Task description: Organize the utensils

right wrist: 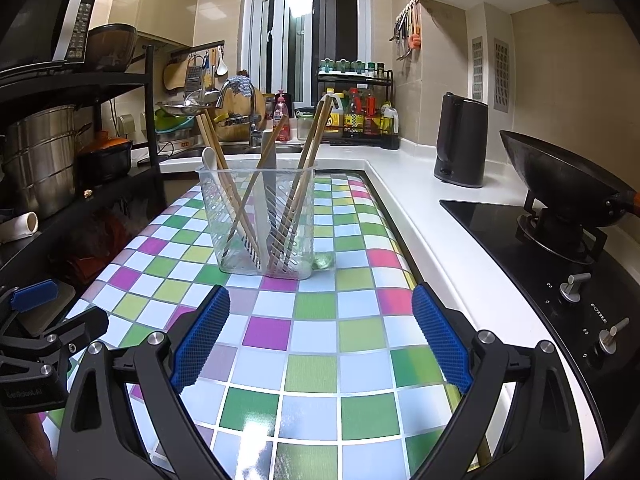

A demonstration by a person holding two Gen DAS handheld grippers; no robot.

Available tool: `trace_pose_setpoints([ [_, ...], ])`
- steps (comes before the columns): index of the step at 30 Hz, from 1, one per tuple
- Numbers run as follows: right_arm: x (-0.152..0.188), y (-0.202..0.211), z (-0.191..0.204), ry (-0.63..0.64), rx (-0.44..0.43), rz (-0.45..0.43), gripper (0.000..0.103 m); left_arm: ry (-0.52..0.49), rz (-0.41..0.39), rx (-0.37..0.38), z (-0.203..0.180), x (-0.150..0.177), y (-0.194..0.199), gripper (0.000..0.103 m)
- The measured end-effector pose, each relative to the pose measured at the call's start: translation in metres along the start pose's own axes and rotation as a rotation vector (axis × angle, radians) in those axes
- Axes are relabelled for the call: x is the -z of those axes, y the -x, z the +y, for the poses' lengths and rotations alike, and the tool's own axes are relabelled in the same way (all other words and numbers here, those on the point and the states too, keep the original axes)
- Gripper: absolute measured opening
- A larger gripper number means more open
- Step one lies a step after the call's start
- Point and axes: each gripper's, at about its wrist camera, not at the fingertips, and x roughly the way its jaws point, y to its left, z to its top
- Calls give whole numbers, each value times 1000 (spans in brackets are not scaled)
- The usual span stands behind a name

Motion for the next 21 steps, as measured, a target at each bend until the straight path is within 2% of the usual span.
trace_pose_setpoints([
  [21,4,-12,-3,-11,15,51,92,-15,20,17,-5,-7,-19,96],
])
